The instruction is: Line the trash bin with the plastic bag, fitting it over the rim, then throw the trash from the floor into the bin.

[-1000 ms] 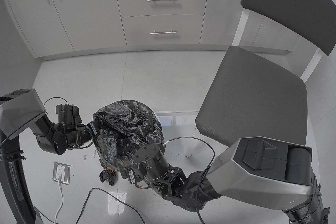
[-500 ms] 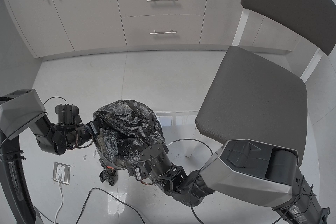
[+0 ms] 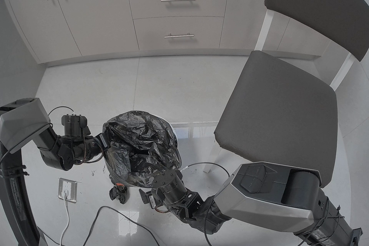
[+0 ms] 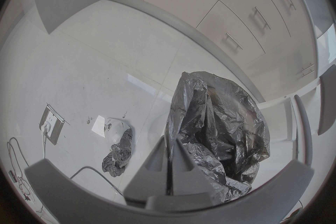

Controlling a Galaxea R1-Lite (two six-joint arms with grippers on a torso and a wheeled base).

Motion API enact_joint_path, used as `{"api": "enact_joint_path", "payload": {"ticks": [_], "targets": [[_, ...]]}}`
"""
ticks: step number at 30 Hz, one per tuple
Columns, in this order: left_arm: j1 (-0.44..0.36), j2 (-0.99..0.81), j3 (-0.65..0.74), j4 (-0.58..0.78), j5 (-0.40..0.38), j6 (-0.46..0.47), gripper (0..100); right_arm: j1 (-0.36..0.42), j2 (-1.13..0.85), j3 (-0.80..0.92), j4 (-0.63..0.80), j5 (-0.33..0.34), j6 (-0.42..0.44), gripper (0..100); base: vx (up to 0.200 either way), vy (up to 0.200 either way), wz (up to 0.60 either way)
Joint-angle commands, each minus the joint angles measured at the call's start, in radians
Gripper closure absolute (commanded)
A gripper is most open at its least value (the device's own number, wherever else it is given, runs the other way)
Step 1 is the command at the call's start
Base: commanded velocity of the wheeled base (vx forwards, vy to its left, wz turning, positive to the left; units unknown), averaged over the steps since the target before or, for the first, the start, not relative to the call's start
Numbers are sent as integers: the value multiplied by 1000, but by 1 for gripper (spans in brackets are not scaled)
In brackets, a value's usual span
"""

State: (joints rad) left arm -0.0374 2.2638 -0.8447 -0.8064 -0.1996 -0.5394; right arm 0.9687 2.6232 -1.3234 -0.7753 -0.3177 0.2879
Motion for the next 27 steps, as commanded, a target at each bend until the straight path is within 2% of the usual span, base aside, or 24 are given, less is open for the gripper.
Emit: {"api": "enact_joint_path", "payload": {"ticks": [1, 6, 9, 11, 15, 27], "targets": [[1, 0, 1, -2, 0, -1, 100, -4, 5, 0, -1, 0, 1, 0, 0, 0, 0], [-6, -6, 4, 0, 40, -1, 100, -1, -37, 23, -7, -1, 8, 0, 0, 0, 0], [-33, -21, 22, -13, 131, 1, 100, 8, -91, 70, -33, -1, 19, 0, 0, 0, 0], [-47, -23, 39, -47, 163, 6, 100, 13, -117, 95, -47, -1, 19, 0, 0, 0, 0], [-62, -18, 70, -119, 175, 9, 100, 18, -134, 113, -53, -1, 20, 0, 0, 0, 0], [-70, 46, 45, -126, 216, 19, 100, 15, -132, 115, -51, -12, 16, 0, 0, 0, 0]]}}
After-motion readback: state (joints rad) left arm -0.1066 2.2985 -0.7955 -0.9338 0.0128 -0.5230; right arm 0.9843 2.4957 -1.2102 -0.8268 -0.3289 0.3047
